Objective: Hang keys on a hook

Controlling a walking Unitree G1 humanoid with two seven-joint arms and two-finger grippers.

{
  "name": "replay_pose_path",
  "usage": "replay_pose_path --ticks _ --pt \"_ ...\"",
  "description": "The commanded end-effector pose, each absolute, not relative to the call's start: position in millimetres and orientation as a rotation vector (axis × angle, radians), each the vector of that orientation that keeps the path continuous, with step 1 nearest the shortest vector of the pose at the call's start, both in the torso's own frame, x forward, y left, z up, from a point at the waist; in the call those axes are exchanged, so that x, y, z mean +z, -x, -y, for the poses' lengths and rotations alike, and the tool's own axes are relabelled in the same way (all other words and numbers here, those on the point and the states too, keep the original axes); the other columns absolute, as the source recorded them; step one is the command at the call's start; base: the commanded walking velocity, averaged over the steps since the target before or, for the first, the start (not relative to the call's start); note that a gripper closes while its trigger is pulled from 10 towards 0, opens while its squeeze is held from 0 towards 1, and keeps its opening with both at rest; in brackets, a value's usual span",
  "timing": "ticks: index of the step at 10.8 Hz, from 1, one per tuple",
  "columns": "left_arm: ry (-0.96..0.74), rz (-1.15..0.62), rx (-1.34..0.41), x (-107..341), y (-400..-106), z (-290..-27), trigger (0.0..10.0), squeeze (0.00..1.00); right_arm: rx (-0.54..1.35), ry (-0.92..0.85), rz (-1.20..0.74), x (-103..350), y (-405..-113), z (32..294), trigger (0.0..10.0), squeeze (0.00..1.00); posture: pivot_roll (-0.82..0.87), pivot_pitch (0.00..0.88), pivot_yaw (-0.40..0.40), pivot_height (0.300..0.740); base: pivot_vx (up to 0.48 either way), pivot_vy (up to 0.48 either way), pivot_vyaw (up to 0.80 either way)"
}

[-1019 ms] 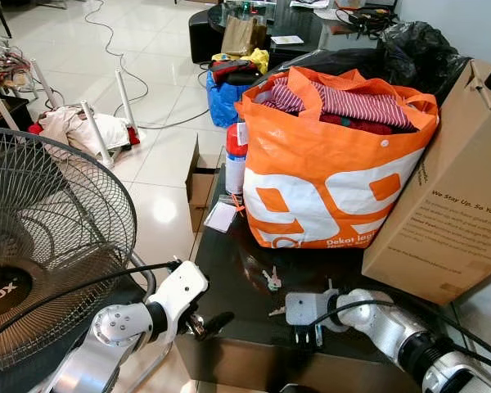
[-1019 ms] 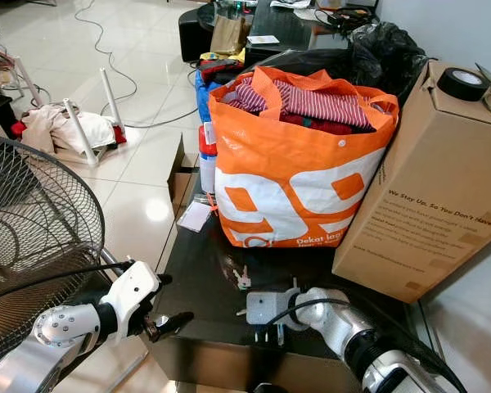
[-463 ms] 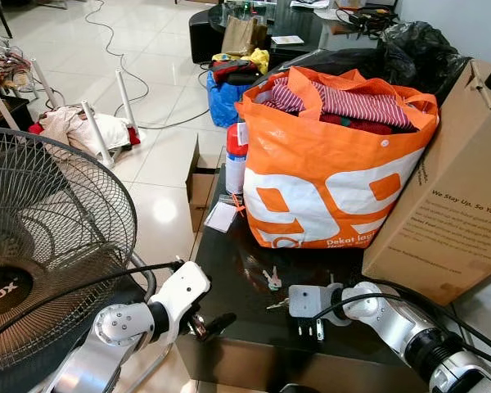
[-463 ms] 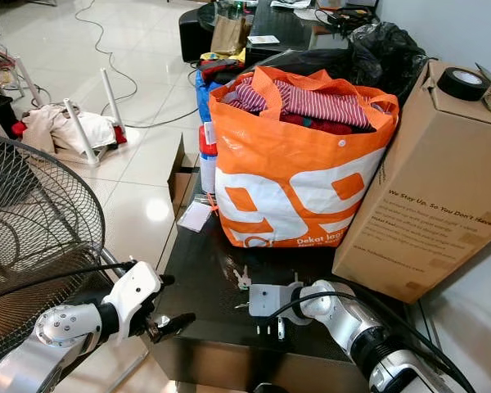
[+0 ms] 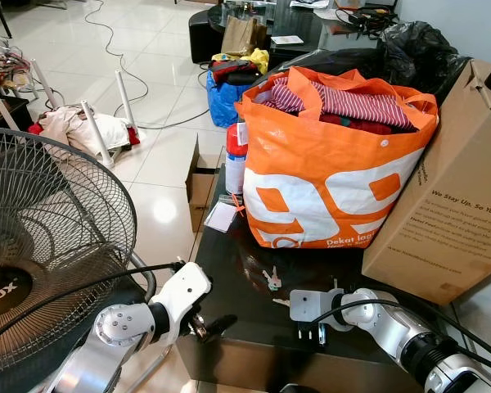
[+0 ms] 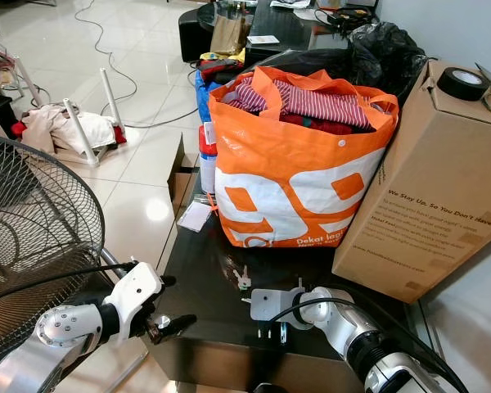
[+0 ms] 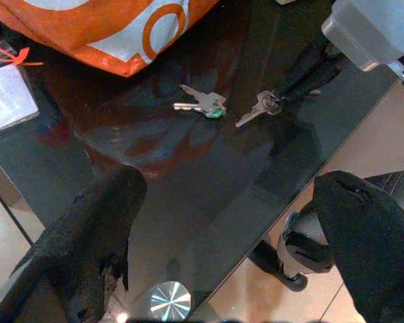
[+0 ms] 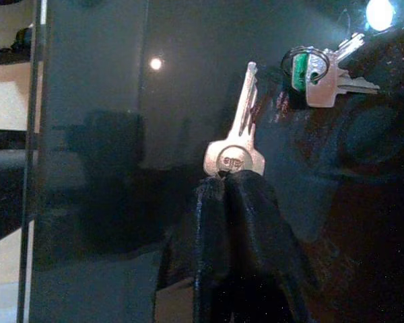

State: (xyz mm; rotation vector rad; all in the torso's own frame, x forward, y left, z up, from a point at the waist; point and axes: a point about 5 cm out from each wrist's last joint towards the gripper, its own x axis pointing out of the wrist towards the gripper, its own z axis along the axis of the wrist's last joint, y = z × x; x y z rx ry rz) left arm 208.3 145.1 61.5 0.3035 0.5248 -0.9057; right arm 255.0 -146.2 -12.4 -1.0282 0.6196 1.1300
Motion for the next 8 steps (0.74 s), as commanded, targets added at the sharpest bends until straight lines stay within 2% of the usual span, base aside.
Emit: replay_pose_path --ticks 1,2,3,4,8 --pt "-0.318 -0.500 -0.924 66.3 -209.3 -140.8 10.0 0.00 1.119 1.039 -0.633 -13.9 -254.7 147.8 10.0 0.60 -0.09 0.000 -0.039 0.740 0.000 0.000 0.00" --pt "-0.319 -0.500 -0.925 66.2 -209.0 -140.8 10.0 0.00 1.114 1.038 -0.632 -13.3 -255.8 148.0 10.0 0.93 -0.09 0.000 -0.038 0.740 0.000 0.000 0.00" --pt "-0.319 -0.500 -0.925 66.2 -209.1 -140.8 10.0 0.00 1.112 1.038 -0.630 -13.1 -256.2 148.0 10.0 0.93 -0.09 0.000 -0.038 0.740 0.000 0.000 0.00" --pt "-0.320 -0.500 -0.926 66.2 -209.7 -140.8 10.0 0.00 1.110 1.042 -0.626 -12.8 -256.9 147.7 10.0 0.00 -0.09 0.000 -0.041 0.740 0.000 0.000 0.00" --pt "-0.322 -0.502 -0.923 66.2 -210.4 -141.9 10.0 0.00 1.083 1.083 -0.614 -14.2 -259.0 146.7 10.0 0.00 -0.09 0.000 -0.043 0.740 0.000 0.000 0.00"
